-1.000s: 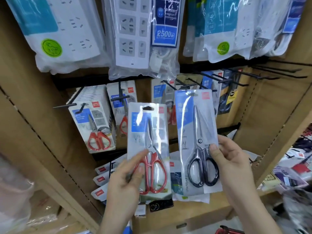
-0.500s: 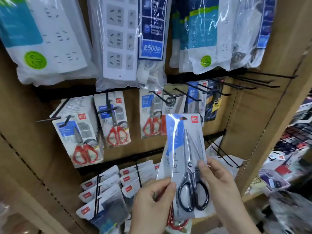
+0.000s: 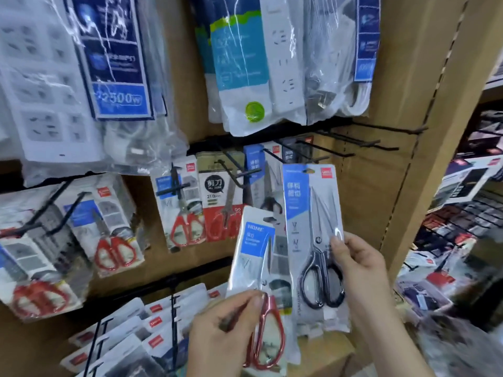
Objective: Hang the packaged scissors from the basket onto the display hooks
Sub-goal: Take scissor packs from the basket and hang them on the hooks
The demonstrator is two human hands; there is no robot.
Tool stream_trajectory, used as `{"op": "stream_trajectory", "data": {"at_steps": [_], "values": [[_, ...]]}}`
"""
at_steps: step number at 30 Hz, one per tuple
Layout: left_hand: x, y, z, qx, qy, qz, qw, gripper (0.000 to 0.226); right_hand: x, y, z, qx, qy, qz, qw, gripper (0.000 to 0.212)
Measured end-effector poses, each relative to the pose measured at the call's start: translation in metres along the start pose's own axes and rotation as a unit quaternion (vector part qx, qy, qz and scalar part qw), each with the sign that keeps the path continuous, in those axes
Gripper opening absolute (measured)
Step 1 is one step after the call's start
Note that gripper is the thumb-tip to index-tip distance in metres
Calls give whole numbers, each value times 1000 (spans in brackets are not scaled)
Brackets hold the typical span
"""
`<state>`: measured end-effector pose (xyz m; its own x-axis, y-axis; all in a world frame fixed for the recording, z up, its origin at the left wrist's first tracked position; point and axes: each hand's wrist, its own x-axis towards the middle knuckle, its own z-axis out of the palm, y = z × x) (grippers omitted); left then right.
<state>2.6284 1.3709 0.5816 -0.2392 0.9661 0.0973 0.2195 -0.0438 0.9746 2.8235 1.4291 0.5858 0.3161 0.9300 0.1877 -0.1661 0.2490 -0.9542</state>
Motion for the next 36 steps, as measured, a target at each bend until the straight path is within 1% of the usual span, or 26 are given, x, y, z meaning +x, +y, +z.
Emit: {"op": "stream_trajectory", "data": {"at_steps": [1,3,4,8,11,13,15,17,18,19,20,23,24,27,29,31,33,36], "values": [[2,2,7,-2,0,-3,1000,26,6,3,0,-4,-11,1,1000,16],[4,8,17,-6,-7,-17,1000,26,13,7,0,-32,-20,3,999,25],[5,10,22,-7,-15,-22,1000,25,15,8,0,-34,-20,5,999,27],[10,17,34,8,-44,-22,999,26,25,7,4,-48,-9,25,999,18],[18,18,40,19,-51,-29,998,18,33,4,6,-82,-12,23,996,16],[23,16,44,9,-47,-40,998,10,35,3,4,-103,-54,23,993,19],[25,14,48,14,-56,-46,997,6,31,3,-5,-107,-145,49,982,30],[25,10,51,26,-53,-48,997,11,22,1,-19,-81,-229,130,961,44],[24,8,52,32,-47,-49,997,14,17,0,-25,-69,-253,174,949,47],[24,9,52,37,-44,-48,997,17,12,-1,-29,-69,-264,200,941,49],[23,9,53,36,-42,-48,997,20,11,4,-33,-77,-252,199,944,49],[21,12,52,6,-38,-64,997,30,13,8,-25,-54,-166,138,975,41],[20,12,51,-4,-32,-72,997,31,16,7,-21,-39,-144,120,981,42],[16,11,42,-18,5,-75,997,21,27,1,-9,-24,-91,75,993,49],[12,10,33,-33,36,-70,996,15,38,2,-2,-51,-75,57,994,44],[11,6,24,-18,50,-58,997,19,50,5,10,-79,-67,43,994,34],[11,0,18,-12,64,-68,996,25,63,10,22,-92,-51,31,994,27],[9,-4,15,-34,73,-99,992,25,82,24,36,-140,-42,18,989,28]]}}
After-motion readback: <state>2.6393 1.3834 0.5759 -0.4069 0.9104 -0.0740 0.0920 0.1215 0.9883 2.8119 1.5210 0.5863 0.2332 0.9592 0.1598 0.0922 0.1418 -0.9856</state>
